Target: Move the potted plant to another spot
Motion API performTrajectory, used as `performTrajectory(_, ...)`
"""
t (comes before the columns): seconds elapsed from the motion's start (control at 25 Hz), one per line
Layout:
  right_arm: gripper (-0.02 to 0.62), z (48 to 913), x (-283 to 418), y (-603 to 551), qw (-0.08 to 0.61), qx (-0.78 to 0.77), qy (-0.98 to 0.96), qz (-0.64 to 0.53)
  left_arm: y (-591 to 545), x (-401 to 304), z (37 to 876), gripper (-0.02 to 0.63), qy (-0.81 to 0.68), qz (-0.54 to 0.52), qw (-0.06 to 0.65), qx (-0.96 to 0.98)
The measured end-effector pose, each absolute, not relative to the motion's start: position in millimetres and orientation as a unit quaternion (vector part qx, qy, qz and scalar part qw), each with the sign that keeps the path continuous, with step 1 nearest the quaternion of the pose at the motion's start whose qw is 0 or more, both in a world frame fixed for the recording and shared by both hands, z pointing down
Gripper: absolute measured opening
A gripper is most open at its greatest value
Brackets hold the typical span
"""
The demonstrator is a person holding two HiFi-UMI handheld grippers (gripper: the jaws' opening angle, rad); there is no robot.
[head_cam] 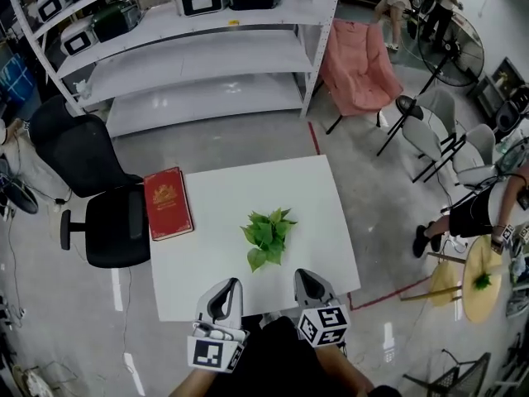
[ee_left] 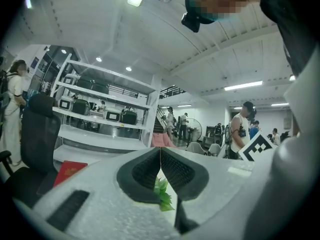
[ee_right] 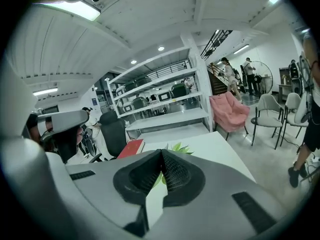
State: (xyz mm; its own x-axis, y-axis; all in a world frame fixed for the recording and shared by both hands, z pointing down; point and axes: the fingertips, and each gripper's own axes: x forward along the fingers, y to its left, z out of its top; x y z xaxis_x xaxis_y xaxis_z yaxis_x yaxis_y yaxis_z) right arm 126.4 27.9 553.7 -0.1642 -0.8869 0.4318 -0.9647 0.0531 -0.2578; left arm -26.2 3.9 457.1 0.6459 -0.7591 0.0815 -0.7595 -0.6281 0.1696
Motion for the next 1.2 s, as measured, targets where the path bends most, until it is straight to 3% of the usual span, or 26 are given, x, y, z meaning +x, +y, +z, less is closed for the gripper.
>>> performTrajectory(0.44,0.008,578.3,149.7,-10.6,0.082,0.661,-0.689,0.285,-39.9,-13.0,477.8,0.018,-0.404,0.014,0.113,0.907)
performTrajectory(1.2,0.012,691.7,172.5,-68.0,0.158,0.59,-0.681,0.404,-84.7,20.9,478.0,0.018,-0.457,0.016,0.101,0.884)
